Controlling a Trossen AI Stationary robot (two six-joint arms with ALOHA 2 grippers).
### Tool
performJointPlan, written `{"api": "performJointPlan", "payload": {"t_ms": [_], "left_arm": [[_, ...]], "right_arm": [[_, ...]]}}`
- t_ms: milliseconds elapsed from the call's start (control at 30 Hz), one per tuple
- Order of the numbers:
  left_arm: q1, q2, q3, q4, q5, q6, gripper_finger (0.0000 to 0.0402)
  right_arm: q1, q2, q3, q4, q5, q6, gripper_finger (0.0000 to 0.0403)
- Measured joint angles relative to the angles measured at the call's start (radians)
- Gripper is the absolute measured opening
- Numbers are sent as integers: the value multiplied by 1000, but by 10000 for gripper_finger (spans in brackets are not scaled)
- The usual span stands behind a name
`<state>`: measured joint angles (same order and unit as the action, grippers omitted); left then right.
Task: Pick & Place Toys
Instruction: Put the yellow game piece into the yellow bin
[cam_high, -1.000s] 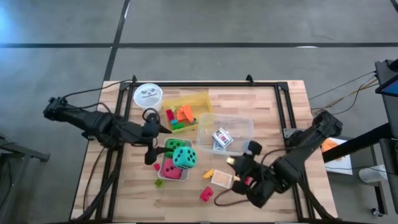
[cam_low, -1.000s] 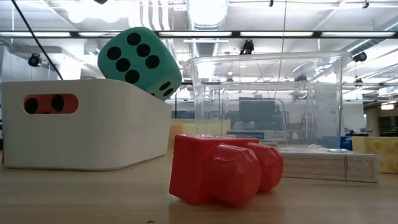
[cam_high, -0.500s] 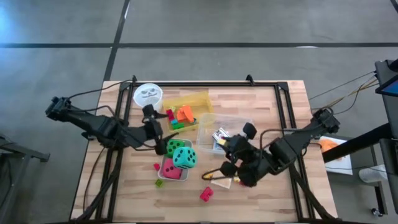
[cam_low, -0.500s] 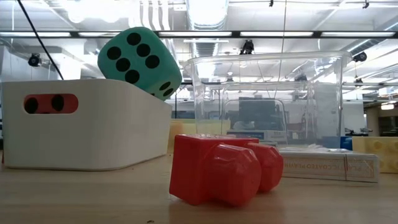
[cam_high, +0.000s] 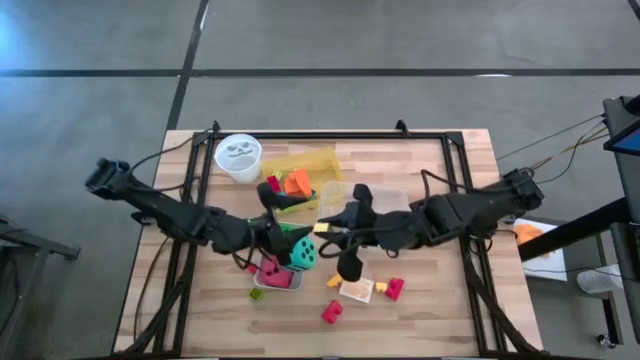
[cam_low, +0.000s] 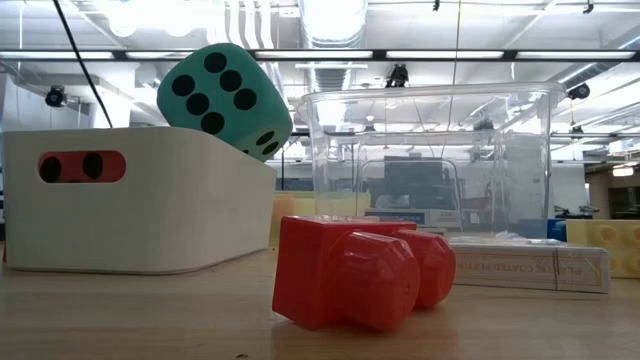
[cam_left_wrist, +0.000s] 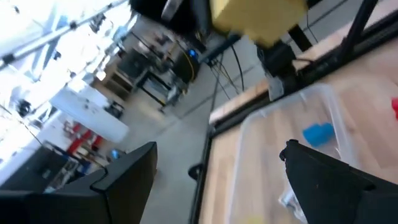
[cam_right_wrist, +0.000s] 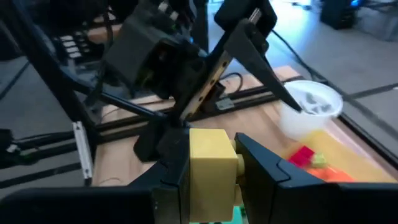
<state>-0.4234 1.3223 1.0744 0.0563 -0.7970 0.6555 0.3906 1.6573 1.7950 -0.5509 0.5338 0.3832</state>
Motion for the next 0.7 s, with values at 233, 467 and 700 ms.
{"api": "performJointPlan", "payload": {"t_ms": [233, 467, 700], "left_arm": [[-9, 5, 0, 134, 29, 77, 337], [-10, 5, 0, 174, 131, 107, 337], [-10, 5, 0, 217, 201, 147, 337]], "right_arm": [[-17, 0, -9, 39, -19, -35, 86], [-30, 0, -15, 73, -41, -62, 86], [-51, 0, -19, 139, -126, -69, 86]]}}
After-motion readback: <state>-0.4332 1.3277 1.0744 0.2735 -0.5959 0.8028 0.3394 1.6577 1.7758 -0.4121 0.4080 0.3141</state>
